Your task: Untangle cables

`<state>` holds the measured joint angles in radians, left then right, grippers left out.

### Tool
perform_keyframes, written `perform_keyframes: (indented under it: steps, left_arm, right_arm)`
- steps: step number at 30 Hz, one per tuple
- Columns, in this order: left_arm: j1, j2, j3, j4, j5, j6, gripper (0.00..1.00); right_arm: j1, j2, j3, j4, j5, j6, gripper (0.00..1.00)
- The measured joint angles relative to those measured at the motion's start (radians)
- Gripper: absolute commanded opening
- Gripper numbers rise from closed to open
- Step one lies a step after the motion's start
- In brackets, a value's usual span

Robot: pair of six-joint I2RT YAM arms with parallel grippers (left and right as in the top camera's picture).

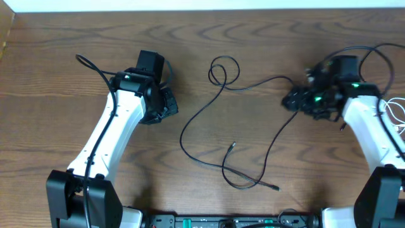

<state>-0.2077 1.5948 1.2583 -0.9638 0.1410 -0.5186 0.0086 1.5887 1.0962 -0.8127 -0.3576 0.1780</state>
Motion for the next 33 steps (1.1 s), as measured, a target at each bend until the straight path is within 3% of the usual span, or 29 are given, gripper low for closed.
perform_keyframes:
  steps: [8, 13, 20, 26, 32, 33]
  left_arm:
    - [0.0, 0.0, 0.0, -0.001, -0.026, 0.0, 0.46]
    - [0.0, 0.0, 0.0, -0.001, -0.031, 0.0, 0.46]
    - [0.0, 0.0, 0.0, -0.001, -0.035, 0.0, 0.46]
    - [0.0, 0.0, 0.0, 0.0, -0.035, 0.0, 0.46]
    - [0.0, 0.0, 0.0, -0.001, -0.036, 0.0, 0.46]
    - [0.0, 0.0, 0.0, -0.001, -0.035, 0.0, 0.46]
  right_arm:
    - [0.261, 0.0, -0.002, -0.211, 0.089, 0.071, 0.78]
    - [0.415, 0.0, -0.014, -0.255, 0.107, 0.156, 0.81]
    - [0.612, 0.0, -0.155, -0.233, 0.112, 0.229, 0.82]
    - [0.716, 0.001, -0.277, -0.062, 0.116, 0.289, 0.82]
    - [0.782, -0.002, -0.313, 0.029, 0.137, 0.307, 0.71]
    - [0.792, -0.002, -0.314, 0.033, 0.151, 0.312, 0.64]
